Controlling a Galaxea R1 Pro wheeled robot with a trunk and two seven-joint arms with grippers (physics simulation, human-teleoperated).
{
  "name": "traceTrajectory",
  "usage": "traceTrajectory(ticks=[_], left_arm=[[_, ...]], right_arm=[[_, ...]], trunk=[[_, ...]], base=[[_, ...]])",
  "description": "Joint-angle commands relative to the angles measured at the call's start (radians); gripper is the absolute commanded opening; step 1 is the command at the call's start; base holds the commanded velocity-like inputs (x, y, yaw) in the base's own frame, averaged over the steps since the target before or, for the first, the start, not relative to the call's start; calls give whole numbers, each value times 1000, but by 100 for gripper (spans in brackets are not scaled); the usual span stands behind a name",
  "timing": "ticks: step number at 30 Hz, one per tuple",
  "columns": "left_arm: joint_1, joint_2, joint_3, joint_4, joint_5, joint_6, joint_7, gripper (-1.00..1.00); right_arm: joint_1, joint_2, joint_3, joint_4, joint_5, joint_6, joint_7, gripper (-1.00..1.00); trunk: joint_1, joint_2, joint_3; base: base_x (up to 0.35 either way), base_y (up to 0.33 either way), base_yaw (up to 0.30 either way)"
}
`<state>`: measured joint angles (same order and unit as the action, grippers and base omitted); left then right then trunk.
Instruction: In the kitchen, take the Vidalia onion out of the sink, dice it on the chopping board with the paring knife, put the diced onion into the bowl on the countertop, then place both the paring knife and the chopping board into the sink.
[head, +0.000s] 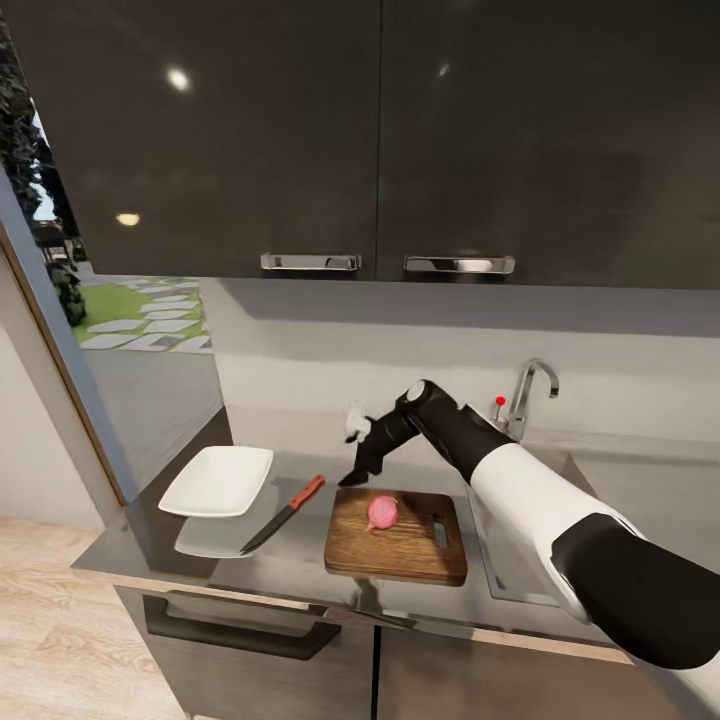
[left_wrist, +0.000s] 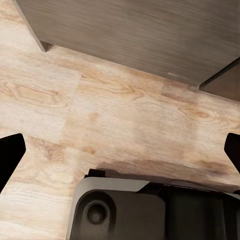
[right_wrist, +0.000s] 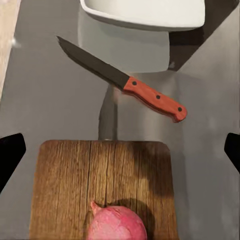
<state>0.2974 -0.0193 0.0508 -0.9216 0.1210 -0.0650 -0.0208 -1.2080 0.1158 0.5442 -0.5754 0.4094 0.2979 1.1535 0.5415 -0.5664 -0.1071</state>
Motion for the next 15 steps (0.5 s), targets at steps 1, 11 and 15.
traceTrajectory(ticks=[1,11,15], left_arm=[[0,-1,1,-1,10,-1,-2,100],[0,-1,1,1,10,-1,-2,100],[0,-1,1,6,11,-1,-1,100]], right_arm=[[-1,1,0,-1,5,4,13,100],[-1,23,0,0,9,-66,35,100],[-1,30,1,0,8,-59,35,100]], trunk=[[0,-2,-2],[0,-2,-2],[0,-2,-2]], base=[[0,0,0],[0,0,0],[4,0,0]])
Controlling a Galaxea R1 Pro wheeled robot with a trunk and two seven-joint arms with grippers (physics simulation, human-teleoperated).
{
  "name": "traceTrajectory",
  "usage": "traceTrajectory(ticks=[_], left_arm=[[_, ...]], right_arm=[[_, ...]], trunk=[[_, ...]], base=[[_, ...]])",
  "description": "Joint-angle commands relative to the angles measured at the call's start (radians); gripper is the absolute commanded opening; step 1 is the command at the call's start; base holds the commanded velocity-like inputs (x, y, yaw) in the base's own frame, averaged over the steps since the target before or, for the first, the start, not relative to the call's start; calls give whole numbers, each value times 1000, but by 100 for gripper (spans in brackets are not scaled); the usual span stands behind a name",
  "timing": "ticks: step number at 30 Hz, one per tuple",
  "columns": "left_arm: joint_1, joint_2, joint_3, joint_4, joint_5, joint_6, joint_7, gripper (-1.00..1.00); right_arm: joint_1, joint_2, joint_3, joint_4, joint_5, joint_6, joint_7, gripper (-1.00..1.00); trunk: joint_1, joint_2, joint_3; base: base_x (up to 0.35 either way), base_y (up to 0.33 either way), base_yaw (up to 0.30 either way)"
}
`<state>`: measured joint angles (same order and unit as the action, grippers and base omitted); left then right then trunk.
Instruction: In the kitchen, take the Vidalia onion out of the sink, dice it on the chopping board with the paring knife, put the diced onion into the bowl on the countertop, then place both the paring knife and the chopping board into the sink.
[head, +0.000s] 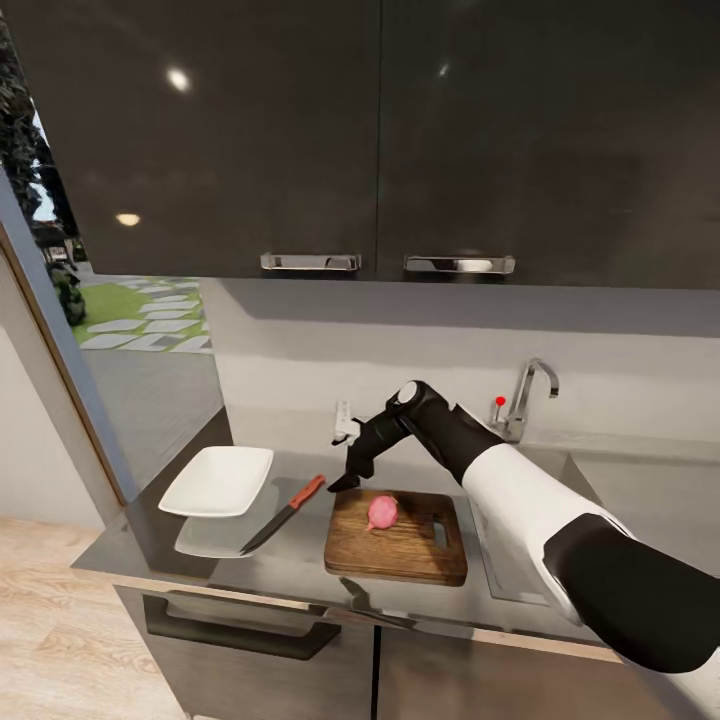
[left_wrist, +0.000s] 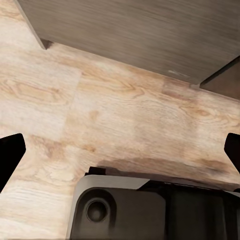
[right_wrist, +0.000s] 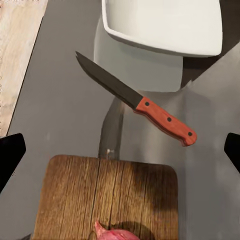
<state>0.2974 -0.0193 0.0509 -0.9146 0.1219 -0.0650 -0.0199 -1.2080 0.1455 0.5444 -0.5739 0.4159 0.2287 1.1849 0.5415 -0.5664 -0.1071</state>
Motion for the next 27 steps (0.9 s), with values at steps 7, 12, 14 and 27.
traceTrajectory(ticks=[7,12,14,27], left_arm=[[0,-2,1,1,10,-1,-2,100],[0,-2,1,0,10,-1,-2,100],[0,-2,1,-1,10,-1,-2,100],[0,-2,1,1,10,-1,-2,100]], right_arm=[[-1,18,0,56,3,66,92,100],[-1,25,1,78,3,67,107,100],[-1,28,1,87,3,67,113,100],[0,10,-2,128,7,70,102,100]], trunk=[[0,-2,-2],[0,-2,-2],[0,-2,-2],[0,-2,-2]], base=[[119,89,0],[149,115,0],[150,117,0],[170,140,0]])
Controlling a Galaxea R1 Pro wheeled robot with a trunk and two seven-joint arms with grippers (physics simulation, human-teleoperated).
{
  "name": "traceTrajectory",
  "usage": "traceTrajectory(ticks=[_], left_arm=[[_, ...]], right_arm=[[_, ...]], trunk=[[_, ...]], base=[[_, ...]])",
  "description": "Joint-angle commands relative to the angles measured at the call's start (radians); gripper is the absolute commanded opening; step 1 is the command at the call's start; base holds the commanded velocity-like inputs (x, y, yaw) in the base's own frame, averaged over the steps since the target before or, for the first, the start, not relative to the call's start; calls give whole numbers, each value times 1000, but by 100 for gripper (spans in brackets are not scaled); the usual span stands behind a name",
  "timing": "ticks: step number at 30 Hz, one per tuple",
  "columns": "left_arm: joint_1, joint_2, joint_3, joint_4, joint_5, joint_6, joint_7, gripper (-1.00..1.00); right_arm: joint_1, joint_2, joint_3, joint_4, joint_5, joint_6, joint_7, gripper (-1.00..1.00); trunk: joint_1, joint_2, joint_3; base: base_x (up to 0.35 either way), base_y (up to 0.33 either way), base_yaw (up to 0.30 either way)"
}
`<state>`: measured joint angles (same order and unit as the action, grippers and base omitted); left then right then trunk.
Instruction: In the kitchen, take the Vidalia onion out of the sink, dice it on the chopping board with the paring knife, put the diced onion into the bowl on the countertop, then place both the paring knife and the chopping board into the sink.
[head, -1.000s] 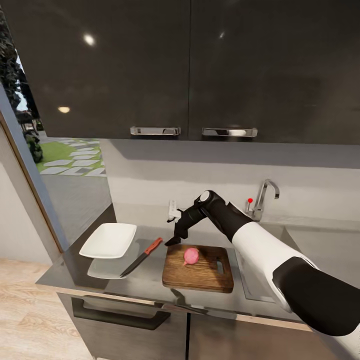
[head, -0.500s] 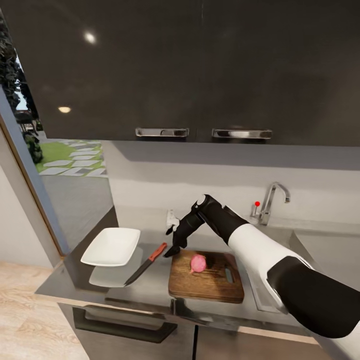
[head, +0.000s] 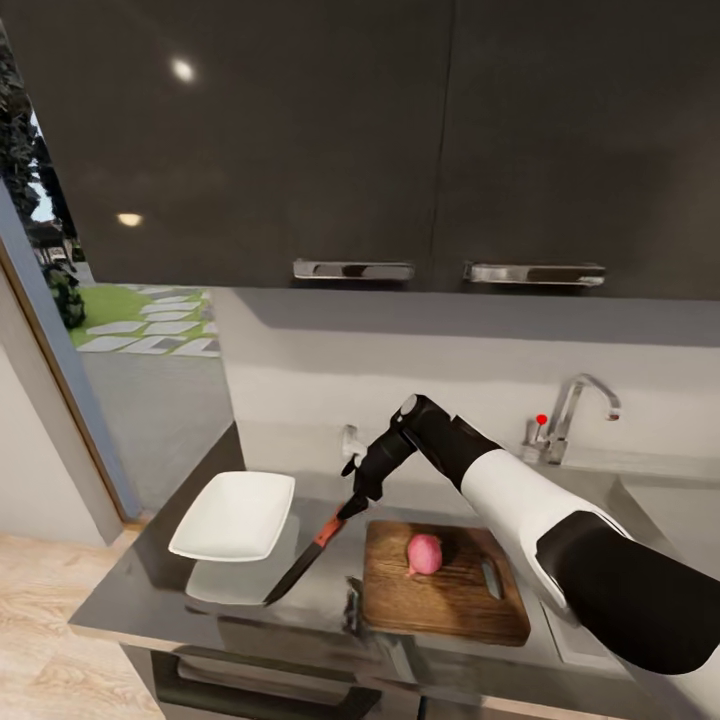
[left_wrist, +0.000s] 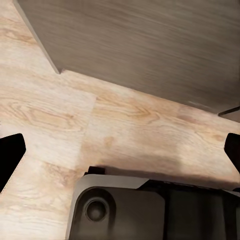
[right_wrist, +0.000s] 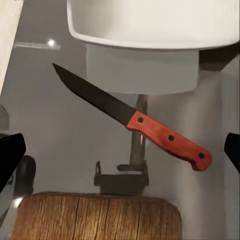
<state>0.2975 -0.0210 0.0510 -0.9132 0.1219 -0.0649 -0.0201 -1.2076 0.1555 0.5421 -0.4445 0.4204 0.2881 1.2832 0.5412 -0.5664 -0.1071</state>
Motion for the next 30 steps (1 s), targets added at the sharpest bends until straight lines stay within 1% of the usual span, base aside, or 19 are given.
traceTrajectory(ticks=[1,3,5,7,9,11,13,17,19,20,21,24,26,30], left_arm=[[0,-1,1,0,10,-1,-2,100],[0,-1,1,0,10,-1,-2,100],[0,-1,1,0,10,-1,-2,100],[0,-1,1,0,10,-1,-2,100],[0,-1,1,0,10,-1,-2,100],[0,-1,1,-1,10,-1,-2,100],[0,-1,1,-1,10,-1,-3,100],[0,-1,0,-1,10,-1,-3,100],[0,-1,0,-1,10,-1,-3,100],[0,-1,0,-1,10,-1,-3,100],[0,-1,-1,-1,10,-1,-3,100],[0,-1,-2,0,10,-1,-3,100],[0,-2,-2,0,10,-1,-3,100],[0,-2,-2,0,10,-1,-3,100]], right_arm=[[-1,1,-1,-1,2,24,-7,100],[-1,0,-3,-7,3,63,-24,100],[-2,-2,-5,-17,4,138,-38,100],[-11,-2,-6,-35,5,190,-44,100],[-29,3,-3,-50,7,219,-46,100],[-32,3,0,-51,12,220,-45,100],[-34,2,1,-43,20,202,-43,100],[-35,-5,2,-18,23,122,-29,100],[-35,-7,2,8,25,89,-1,100],[-35,-7,2,14,25,84,7,100],[-35,-9,2,28,26,71,31,100],[-35,-11,2,34,26,64,42,100],[-35,-20,2,35,26,38,58,100],[-35,-25,3,37,26,2,71,100]], trunk=[[1,-2,-2],[1,-2,-2],[1,-2,-2],[1,-2,-2],[1,-2,-2],[1,-2,-2],[1,-2,-2],[1,-2,-2],[1,-2,-2],[1,-2,-2],[1,-2,-2],[1,-2,-2],[1,-2,-2],[1,-2,-2]], base=[[166,139,0],[165,138,0],[165,136,0],[165,133,0],[164,131,0],[162,128,0],[157,124,0],[137,100,0],[59,38,0],[37,24,0],[12,8,0],[-27,4,0],[-73,1,0],[-62,0,0]])
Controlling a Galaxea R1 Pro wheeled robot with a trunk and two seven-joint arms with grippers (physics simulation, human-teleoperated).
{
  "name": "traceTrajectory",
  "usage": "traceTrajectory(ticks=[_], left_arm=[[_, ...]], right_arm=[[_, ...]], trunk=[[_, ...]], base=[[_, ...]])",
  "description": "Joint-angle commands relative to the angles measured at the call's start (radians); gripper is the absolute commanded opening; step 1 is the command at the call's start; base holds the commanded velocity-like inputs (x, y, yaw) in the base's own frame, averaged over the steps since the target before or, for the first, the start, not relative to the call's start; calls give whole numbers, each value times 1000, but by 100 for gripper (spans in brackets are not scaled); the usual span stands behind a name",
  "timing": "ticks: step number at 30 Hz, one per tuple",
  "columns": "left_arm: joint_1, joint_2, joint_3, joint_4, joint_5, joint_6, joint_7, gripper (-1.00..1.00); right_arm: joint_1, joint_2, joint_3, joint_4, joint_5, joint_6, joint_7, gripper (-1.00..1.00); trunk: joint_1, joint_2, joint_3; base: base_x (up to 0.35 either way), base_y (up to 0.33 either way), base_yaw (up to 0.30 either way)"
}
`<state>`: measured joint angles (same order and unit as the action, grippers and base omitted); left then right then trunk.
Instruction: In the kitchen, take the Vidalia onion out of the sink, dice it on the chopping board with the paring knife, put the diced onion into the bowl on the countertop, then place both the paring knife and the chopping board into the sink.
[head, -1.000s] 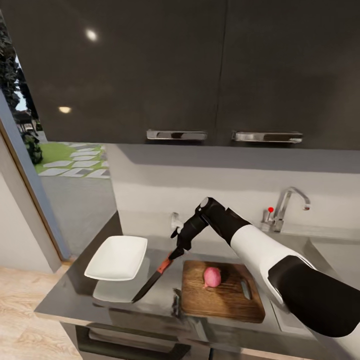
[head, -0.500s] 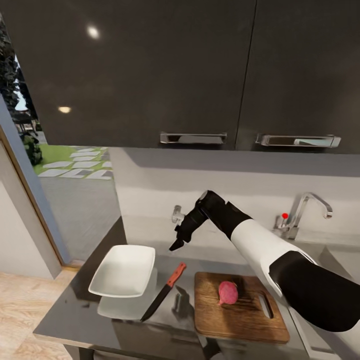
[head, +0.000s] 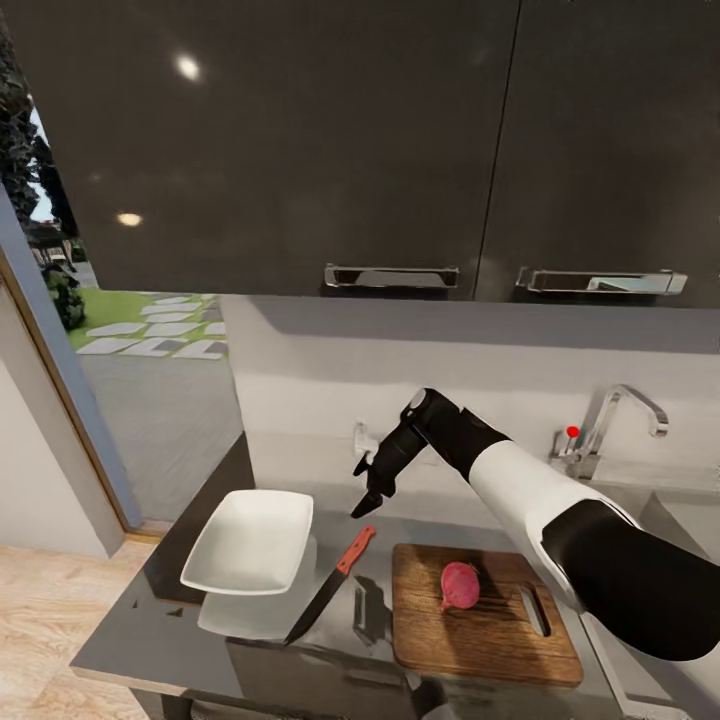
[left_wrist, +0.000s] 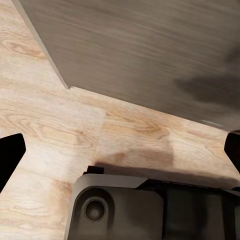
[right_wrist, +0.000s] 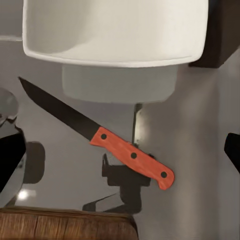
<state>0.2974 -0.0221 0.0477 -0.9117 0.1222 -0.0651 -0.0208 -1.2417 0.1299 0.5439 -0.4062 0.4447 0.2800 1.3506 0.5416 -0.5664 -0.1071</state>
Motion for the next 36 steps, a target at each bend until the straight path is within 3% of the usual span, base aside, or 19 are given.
traceTrajectory(ticks=[1,12,29,36], left_arm=[[0,-1,1,-1,10,-1,-2,100],[0,-1,1,2,10,-1,-2,100],[0,-1,1,4,10,-1,-2,100],[0,-1,1,4,10,-1,-2,100]], right_arm=[[-1,-1,2,1,2,5,6,100],[0,-21,1,30,3,-58,10,100],[1,-33,1,35,4,-84,6,100],[1,-40,1,72,4,-176,8,100]], trunk=[[0,-2,-2],[0,-2,-2],[0,-2,-12],[0,-2,-23]], base=[[-26,0,0],[-6,0,0],[0,0,0],[0,0,0]])
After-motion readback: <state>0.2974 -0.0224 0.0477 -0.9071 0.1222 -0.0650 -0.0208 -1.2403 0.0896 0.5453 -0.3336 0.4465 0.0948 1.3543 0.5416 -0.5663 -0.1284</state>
